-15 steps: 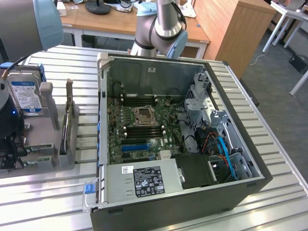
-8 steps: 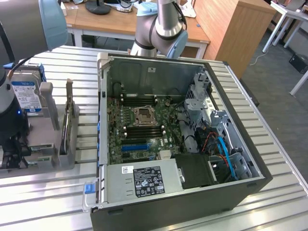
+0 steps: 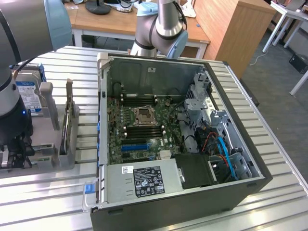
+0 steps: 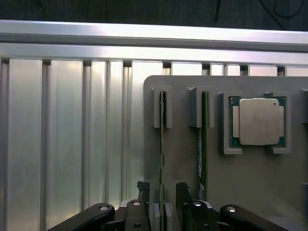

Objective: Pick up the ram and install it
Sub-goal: 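Pick up the ram and move it above insertion slot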

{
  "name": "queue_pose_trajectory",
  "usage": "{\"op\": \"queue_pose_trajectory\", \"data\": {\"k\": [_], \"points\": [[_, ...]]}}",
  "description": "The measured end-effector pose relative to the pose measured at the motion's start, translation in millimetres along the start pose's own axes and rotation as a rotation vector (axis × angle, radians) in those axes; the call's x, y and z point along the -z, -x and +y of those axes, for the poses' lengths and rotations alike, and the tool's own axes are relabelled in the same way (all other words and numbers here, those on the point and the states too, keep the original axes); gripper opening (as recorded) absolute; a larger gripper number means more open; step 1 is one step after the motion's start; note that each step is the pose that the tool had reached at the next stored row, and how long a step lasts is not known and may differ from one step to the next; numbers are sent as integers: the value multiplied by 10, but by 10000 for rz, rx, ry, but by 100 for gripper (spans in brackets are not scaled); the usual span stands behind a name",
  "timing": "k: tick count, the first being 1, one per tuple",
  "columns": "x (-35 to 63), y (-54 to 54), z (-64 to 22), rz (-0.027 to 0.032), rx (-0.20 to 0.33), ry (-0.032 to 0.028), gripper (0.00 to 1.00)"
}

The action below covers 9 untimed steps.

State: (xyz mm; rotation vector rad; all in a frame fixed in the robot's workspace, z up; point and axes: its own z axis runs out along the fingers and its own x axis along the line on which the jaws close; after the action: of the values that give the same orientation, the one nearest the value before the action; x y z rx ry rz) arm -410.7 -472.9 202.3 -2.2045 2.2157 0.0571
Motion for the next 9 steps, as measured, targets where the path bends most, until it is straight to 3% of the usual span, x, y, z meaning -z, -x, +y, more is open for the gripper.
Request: {"op": "queue_pose_trajectory", "data": {"k": [9], "points": [[-1,1,-71,0,-1,0,36]]}}
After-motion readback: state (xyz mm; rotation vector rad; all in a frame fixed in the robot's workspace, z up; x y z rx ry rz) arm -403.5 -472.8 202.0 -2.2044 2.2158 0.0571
